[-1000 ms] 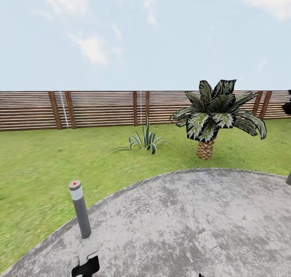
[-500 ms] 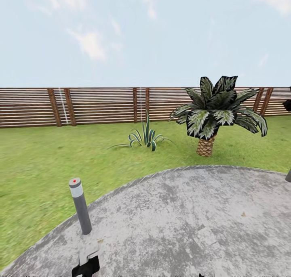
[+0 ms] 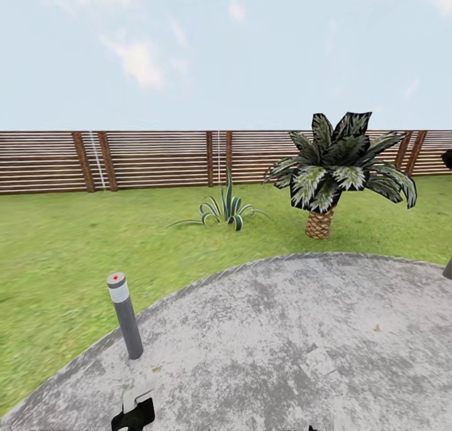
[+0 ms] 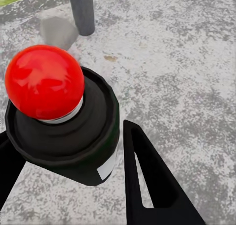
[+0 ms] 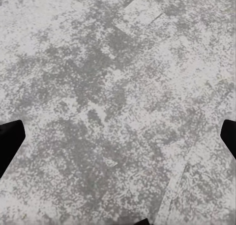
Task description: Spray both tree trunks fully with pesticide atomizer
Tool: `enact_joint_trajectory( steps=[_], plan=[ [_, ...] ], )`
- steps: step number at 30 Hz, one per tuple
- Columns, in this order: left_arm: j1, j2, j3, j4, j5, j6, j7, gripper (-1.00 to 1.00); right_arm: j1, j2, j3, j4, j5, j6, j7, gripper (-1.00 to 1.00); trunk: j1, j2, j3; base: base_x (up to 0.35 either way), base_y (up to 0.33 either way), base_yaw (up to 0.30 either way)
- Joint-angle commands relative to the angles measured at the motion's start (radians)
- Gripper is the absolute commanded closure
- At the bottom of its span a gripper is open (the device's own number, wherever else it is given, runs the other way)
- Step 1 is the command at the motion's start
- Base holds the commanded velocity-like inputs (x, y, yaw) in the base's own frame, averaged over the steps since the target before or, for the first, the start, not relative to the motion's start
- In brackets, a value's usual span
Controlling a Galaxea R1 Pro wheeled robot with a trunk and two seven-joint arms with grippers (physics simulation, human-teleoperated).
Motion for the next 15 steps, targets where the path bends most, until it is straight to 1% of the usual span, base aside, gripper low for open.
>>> enact_joint_trajectory(
  steps=[1, 15],
  plan=[
    [0.000, 0.000, -0.009, 0.000, 0.006, -0.003, 0.005, 1.00, 0.000, 0.000, -0.002, 0.001, 0.000, -0.003, -0.002, -1.00, 0.000, -0.001, -0.002, 0.000, 0.000, 0.000],
    [-0.001, 0.000, -0.009, 0.000, 0.006, -0.003, 0.005, 1.00, 0.000, 0.000, -0.002, 0.001, 0.000, -0.003, -0.002, -1.00, 0.000, -0.001, -0.025, 0.000, 0.000, 0.000]
  ],
)
